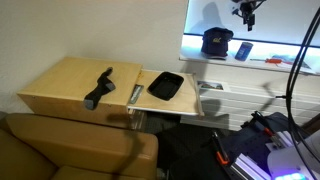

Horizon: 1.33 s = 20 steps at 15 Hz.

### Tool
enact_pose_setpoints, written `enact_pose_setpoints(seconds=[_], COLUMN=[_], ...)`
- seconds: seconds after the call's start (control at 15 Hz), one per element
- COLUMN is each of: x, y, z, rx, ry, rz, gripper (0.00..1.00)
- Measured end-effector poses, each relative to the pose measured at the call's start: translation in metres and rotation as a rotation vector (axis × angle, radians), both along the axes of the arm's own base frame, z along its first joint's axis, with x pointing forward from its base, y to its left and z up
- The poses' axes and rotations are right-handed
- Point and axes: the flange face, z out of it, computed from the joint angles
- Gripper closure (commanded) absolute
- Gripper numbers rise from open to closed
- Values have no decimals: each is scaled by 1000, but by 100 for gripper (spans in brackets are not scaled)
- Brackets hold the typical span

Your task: Put the screwdriver on the blue tin

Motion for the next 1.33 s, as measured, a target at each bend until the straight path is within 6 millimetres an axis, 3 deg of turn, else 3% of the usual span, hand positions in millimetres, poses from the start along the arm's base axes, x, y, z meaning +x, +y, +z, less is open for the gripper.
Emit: enact_pose_setpoints(seconds=[0.2,0.33,0.47,0.87,1.07,1.33], x=[-16,-29,-39,-89,-119,-125], y=[-8,-6,8,56,62,65], z=[61,78,70,-14,-21,-17], rx=[99,169,241,420,431,438], ry=[-83,-111,-97,79,107,107], rz=[69,124,189,432,533,544], gripper=[0,0,0,0,0,0])
